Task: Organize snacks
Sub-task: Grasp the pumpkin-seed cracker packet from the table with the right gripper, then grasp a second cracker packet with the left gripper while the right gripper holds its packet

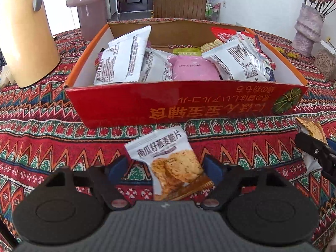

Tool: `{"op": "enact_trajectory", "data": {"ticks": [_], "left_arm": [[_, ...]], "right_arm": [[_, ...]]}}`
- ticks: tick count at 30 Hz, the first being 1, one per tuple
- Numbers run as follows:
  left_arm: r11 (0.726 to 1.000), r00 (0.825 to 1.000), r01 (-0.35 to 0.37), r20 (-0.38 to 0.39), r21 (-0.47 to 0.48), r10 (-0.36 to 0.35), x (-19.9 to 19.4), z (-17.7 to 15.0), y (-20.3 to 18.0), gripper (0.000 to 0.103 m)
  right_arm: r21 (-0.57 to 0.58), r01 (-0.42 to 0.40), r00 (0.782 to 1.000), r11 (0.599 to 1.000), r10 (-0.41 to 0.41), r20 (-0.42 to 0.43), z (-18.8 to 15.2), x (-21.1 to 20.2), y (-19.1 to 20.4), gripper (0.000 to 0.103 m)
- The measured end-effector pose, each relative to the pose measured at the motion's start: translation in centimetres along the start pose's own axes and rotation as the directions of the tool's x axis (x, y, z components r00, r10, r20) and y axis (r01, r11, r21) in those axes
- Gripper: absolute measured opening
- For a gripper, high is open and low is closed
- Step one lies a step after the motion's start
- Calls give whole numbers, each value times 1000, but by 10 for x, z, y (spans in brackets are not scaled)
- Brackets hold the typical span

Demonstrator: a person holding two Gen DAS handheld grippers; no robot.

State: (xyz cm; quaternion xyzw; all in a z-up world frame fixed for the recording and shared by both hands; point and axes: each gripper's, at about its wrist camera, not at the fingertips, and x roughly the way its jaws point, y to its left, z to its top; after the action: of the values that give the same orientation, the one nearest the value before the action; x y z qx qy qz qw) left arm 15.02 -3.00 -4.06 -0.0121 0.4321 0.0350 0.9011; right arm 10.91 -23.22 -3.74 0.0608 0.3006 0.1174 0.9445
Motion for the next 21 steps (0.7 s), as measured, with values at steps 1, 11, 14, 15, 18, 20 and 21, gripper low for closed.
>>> {"op": "enact_trajectory", "data": {"ticks": [1, 11, 14, 15, 18, 20, 21], "left_arm": [[1000, 1000, 1, 6, 11, -1, -1, -1, -1, 64], [998, 998, 32, 47, 50, -34, -14, -9, -3, 42], [998, 997, 43, 66, 54, -46, -19, -10, -2, 42], [997, 996, 48, 72, 55, -52, -21, -11, -1, 42], [996, 993, 63, 97, 66, -70, -28, -11, -1, 42], [995, 990, 72, 113, 75, -80, -33, -12, -2, 42], [994, 988, 78, 124, 81, -87, -36, -12, -2, 42]], "right_arm": [[1, -1, 1000, 1000, 1, -1, -1, 0, 0, 42], [-2, -6, 1000, 1000, 6, -10, -7, -3, 2, 42], [-8, -6, 1000, 1000, 6, -9, -7, -4, 5, 42], [-9, -7, 1000, 1000, 7, -8, -6, -5, 6, 42], [-16, -8, 1000, 1000, 7, -1, -5, -7, 8, 42], [-22, -8, 1000, 1000, 9, 5, -3, -9, 10, 42], [-25, -9, 1000, 1000, 9, 8, -3, -10, 11, 42]]}}
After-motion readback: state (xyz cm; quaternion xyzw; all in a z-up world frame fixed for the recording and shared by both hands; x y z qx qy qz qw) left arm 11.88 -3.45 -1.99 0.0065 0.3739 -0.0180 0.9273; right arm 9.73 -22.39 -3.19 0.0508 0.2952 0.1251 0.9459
